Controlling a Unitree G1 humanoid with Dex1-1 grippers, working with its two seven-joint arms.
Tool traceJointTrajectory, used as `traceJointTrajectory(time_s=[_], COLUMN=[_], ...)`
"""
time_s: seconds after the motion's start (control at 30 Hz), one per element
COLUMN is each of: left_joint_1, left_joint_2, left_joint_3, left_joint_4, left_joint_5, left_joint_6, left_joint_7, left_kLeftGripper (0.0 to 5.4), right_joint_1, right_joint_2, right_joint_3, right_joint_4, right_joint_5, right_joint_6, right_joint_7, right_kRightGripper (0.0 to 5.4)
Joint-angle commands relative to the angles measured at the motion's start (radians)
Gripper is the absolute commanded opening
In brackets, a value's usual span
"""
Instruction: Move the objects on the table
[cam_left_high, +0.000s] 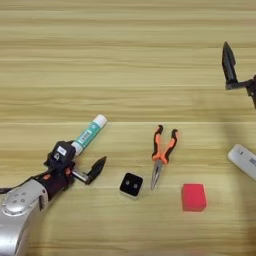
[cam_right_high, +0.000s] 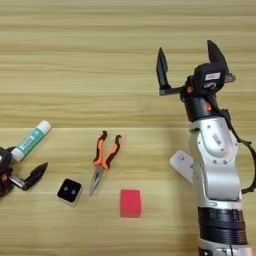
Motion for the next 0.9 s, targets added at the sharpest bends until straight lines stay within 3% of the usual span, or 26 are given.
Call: traceJointTrajectory(time_s=[0.03,0.3,0.9], left_joint_1=[0.001,-0.013,-0.009], left_joint_2=[-0.005,-0.03,-0.043], left_joint_3=[0.001,0.025,0.017], left_joint_4=[0.026,0.025,0.007], left_joint_5=[0.023,-0.001,0.006], left_joint_6=[0.014,0.004,-0.004], left_joint_7=[0.025,0.063,0.06], left_kLeftGripper=[5.16,4.41,2.62], right_joint_1=[-0.01,-0.004,-0.006], right_joint_2=[0.007,0.012,0.016], right_joint_3=[-0.002,0.0,-0.001], right_joint_4=[0.002,0.004,0.015], right_joint_5=[-0.003,-0.001,0.002], right_joint_6=[-0.015,-0.021,-0.026], right_joint_7=[-0.006,-0.003,0.002], right_kRightGripper=[5.4,5.4,5.4])
